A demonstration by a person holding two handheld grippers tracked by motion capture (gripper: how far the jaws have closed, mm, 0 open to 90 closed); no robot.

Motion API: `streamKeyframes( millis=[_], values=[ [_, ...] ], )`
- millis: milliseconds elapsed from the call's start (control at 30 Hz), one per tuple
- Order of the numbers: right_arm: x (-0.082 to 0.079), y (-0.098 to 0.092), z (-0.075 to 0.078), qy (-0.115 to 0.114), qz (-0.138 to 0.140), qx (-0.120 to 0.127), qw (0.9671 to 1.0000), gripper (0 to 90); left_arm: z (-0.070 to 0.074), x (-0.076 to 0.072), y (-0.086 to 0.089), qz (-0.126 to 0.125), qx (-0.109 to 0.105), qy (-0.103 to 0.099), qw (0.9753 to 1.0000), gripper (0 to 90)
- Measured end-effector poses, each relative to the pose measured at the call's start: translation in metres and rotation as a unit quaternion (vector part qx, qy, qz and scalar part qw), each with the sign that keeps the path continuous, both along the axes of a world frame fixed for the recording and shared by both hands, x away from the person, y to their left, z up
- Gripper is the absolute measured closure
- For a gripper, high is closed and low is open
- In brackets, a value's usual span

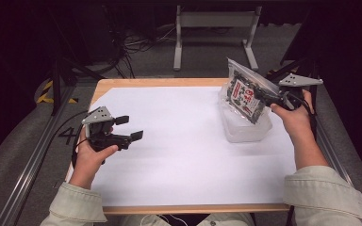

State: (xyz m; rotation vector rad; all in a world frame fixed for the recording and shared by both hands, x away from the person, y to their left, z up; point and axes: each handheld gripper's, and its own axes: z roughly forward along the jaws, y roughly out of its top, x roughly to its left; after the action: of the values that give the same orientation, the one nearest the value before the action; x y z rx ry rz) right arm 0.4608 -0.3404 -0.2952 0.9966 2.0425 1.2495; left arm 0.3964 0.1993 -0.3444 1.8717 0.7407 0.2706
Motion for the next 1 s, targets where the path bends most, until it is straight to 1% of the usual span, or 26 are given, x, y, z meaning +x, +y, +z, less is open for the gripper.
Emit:
streamKeyframes(
  millis=[33, 167, 267, 467, 500, 600, 633, 667, 700, 767, 900, 1000],
  values=[
    [0.0, 0.0, 0.0, 0.0, 0.0, 0.0, 1.0, 76.1, 0.0, 0.0, 0.0, 0.0, 0.0, 0.0, 1.0, 15.3],
    [0.004, -0.001, -0.003, 0.018, 0.005, 0.013, 0.9998, 75.9, -0.001, -0.001, 0.0, 0.002, -0.004, 0.005, 1.0, 15.3],
    [0.005, -0.001, -0.003, 0.027, 0.005, 0.017, 0.9995, 75.8, -0.001, -0.001, 0.0, 0.0, 0.001, 0.003, 1.0, 15.3],
    [0.011, 0.002, -0.005, 0.043, 0.004, 0.015, 0.999, 75.7, -0.002, -0.003, 0.002, 0.005, -0.001, 0.004, 1.0, 15.3],
    [0.012, 0.003, -0.006, 0.047, 0.005, 0.015, 0.9988, 75.7, -0.002, -0.003, 0.003, 0.004, 0.002, 0.002, 1.0, 15.3],
    [0.014, 0.002, -0.008, 0.051, 0.005, 0.015, 0.9986, 75.8, -0.002, -0.005, 0.004, 0.006, 0.0, 0.007, 1.0, 15.3],
    [0.016, 0.0, -0.01, 0.053, 0.0, 0.02, 0.9984, 75.8, -0.002, -0.006, 0.005, 0.008, 0.001, 0.005, 1.0, 15.3],
    [0.018, -0.005, -0.016, 0.058, -0.006, 0.032, 0.9978, 75.9, -0.003, -0.008, 0.007, 0.01, 0.0, 0.007, 0.9999, 15.3],
    [0.018, -0.008, -0.018, 0.057, -0.006, 0.043, 0.9974, 76.0, -0.003, -0.008, 0.007, 0.01, 0.0, 0.007, 0.9999, 15.3],
    [0.018, -0.012, -0.02, 0.055, -0.007, 0.051, 0.9971, 76.1, -0.003, -0.009, 0.009, 0.015, -0.001, 0.006, 0.9999, 15.3],
    [0.018, -0.011, -0.02, 0.053, -0.005, 0.046, 0.9975, 76.1, -0.004, -0.011, 0.011, 0.017, 0.0, 0.009, 0.9998, 15.3],
    [0.02, -0.012, -0.02, 0.055, -0.007, 0.05, 0.9972, 76.0, -0.004, -0.012, 0.011, 0.017, 0.002, 0.007, 0.9998, 15.3]
  ],
)
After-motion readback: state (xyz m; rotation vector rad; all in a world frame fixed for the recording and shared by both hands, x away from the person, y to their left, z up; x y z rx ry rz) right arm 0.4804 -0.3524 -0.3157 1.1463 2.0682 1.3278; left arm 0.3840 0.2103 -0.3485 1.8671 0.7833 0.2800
